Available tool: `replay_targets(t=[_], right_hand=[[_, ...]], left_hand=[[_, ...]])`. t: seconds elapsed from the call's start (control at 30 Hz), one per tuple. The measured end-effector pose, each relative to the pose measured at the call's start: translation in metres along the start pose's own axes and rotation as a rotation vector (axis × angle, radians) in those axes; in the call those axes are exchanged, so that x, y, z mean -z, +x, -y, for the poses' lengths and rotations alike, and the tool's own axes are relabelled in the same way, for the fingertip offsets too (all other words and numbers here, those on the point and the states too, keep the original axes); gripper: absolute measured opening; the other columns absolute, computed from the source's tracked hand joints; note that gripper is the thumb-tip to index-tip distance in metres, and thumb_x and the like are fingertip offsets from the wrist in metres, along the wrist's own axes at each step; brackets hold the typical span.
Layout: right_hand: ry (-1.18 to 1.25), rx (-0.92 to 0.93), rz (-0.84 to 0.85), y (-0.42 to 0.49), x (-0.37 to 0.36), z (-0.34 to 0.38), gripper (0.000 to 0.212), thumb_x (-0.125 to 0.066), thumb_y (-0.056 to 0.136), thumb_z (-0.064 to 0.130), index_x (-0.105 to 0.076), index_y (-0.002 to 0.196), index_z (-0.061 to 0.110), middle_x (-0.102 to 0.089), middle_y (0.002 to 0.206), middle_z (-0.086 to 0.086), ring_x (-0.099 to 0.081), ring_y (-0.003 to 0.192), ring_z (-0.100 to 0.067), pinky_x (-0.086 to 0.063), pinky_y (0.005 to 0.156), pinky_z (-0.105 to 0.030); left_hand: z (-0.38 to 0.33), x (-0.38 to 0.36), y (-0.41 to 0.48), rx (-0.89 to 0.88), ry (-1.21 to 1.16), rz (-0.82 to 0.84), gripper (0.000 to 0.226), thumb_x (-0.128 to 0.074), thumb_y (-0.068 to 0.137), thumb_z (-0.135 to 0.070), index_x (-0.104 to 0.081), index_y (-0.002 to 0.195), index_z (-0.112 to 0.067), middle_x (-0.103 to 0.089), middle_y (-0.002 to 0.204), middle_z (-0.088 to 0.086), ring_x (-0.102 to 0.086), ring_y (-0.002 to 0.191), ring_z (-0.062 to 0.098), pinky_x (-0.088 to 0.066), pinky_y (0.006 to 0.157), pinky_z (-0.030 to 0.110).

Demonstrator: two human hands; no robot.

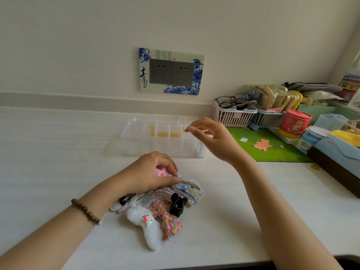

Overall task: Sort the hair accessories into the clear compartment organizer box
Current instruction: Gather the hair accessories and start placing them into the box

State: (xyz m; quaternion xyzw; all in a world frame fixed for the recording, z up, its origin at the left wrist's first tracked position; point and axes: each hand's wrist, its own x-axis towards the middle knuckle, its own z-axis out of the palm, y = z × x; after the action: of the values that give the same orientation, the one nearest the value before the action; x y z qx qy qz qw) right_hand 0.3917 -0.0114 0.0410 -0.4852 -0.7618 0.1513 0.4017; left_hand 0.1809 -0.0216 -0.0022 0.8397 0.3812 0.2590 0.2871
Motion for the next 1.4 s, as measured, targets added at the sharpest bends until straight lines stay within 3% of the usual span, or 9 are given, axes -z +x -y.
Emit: replay_targets(t=[0.27, 0.43, 0.57, 0.67, 0.8, 0.9, 1.07, 1.23, 1.4], right_hand=[[0.356, -0.098, 0.225, -0.003, 0.010, 0.007, 0.032, -0.049, 0.091, 0.034, -0.065, 0.110, 0.014, -0.068, 0.114, 0.000, -0.064, 0.104, -0.014, -0.051, 0.094, -0.035], [0.607, -0.079, 0.307, -0.004, 0.003, 0.008, 0.031, -0.065, 0.079, 0.004, -0.062, 0.110, 0.008, -0.068, 0.110, -0.002, -0.064, 0.101, -0.019, -0.054, 0.086, -0.028], [0.618, -0.108, 0.173, -0.002, -0.002, 0.003, 0.022, -0.069, 0.070, 0.011, -0.067, 0.092, 0.011, -0.074, 0.086, 0.003, -0.068, 0.081, -0.013, -0.054, 0.069, -0.020], [0.650, -0.112, 0.059, 0.000, 0.001, 0.000, 0.012, -0.068, 0.071, 0.013, -0.067, 0.083, 0.012, -0.074, 0.078, 0.003, -0.066, 0.071, -0.007, -0.051, 0.062, -0.017], [0.451, -0.139, -0.333, 0.007, 0.023, -0.009, 0.012, -0.067, 0.081, 0.010, -0.065, 0.092, 0.011, -0.070, 0.081, 0.003, -0.064, 0.069, -0.001, -0.051, 0.068, -0.023], [0.235, -0.191, -0.492, 0.017, 0.033, -0.028, 0.016, -0.068, 0.082, 0.015, -0.059, 0.095, 0.016, -0.069, 0.080, -0.004, -0.066, 0.073, -0.019, -0.055, 0.075, -0.041], [0.147, -0.281, -0.368, 0.037, 0.021, -0.043, 0.019, -0.066, 0.083, 0.017, -0.056, 0.098, 0.012, -0.070, 0.086, -0.014, -0.068, 0.084, -0.030, -0.054, 0.077, -0.044], [-0.146, -0.329, -0.134, 0.051, 0.009, -0.054, 0.007, -0.065, 0.083, 0.022, -0.061, 0.086, 0.018, -0.070, 0.089, -0.008, -0.065, 0.076, -0.023, -0.048, 0.060, -0.029], [-0.430, -0.132, -0.177, 0.047, 0.006, -0.057, 0.022, -0.059, 0.086, 0.037, -0.067, 0.092, 0.018, -0.062, 0.095, 0.002, -0.054, 0.089, -0.016, -0.043, 0.081, -0.035]], left_hand=[[-0.003, 0.004, 0.003, 0.159, -0.629, -0.253, 0.030, -0.079, 0.056, -0.041, -0.073, 0.072, -0.017, -0.072, 0.086, 0.007, -0.064, 0.078, 0.025, -0.053, 0.071, 0.038], [0.000, 0.012, 0.009, 0.209, -0.804, -0.357, 0.020, -0.071, 0.063, -0.040, -0.072, 0.068, -0.021, -0.069, 0.078, 0.000, -0.058, 0.079, 0.011, -0.044, 0.077, 0.020], [-0.002, 0.010, 0.013, 0.207, -0.797, -0.327, 0.022, -0.070, 0.061, -0.045, -0.073, 0.065, -0.023, -0.069, 0.076, -0.001, -0.056, 0.082, 0.013, -0.040, 0.082, 0.023], [-0.009, 0.013, 0.023, 0.127, -0.736, -0.316, 0.024, -0.063, 0.071, -0.044, -0.072, 0.076, -0.022, -0.071, 0.075, -0.007, -0.060, 0.080, 0.008, -0.045, 0.080, 0.021], [0.000, 0.017, 0.033, -0.045, -0.382, -0.392, 0.041, -0.049, 0.084, -0.055, -0.065, 0.107, -0.024, -0.068, 0.106, -0.011, -0.059, 0.103, 0.001, -0.041, 0.091, 0.018], [0.009, 0.017, 0.029, -0.072, -0.091, -0.331, 0.056, -0.037, 0.077, -0.067, -0.057, 0.118, -0.034, -0.055, 0.123, -0.023, -0.045, 0.113, -0.013, -0.029, 0.094, 0.005], [0.019, 0.012, 0.028, -0.155, 0.320, -0.253, 0.068, -0.021, 0.079, -0.074, -0.047, 0.130, -0.036, -0.047, 0.135, -0.017, -0.038, 0.127, 0.001, -0.023, 0.113, 0.033], [0.021, 0.009, 0.027, -0.152, 0.352, -0.243, 0.076, -0.014, 0.077, -0.076, -0.043, 0.134, -0.035, -0.043, 0.142, -0.014, -0.028, 0.125, -0.008, -0.010, 0.111, 0.024], [0.022, 0.009, 0.027, -0.151, 0.338, -0.245, 0.077, -0.013, 0.076, -0.077, -0.043, 0.134, -0.035, -0.043, 0.142, -0.014, -0.026, 0.122, -0.011, -0.008, 0.110, 0.021]])
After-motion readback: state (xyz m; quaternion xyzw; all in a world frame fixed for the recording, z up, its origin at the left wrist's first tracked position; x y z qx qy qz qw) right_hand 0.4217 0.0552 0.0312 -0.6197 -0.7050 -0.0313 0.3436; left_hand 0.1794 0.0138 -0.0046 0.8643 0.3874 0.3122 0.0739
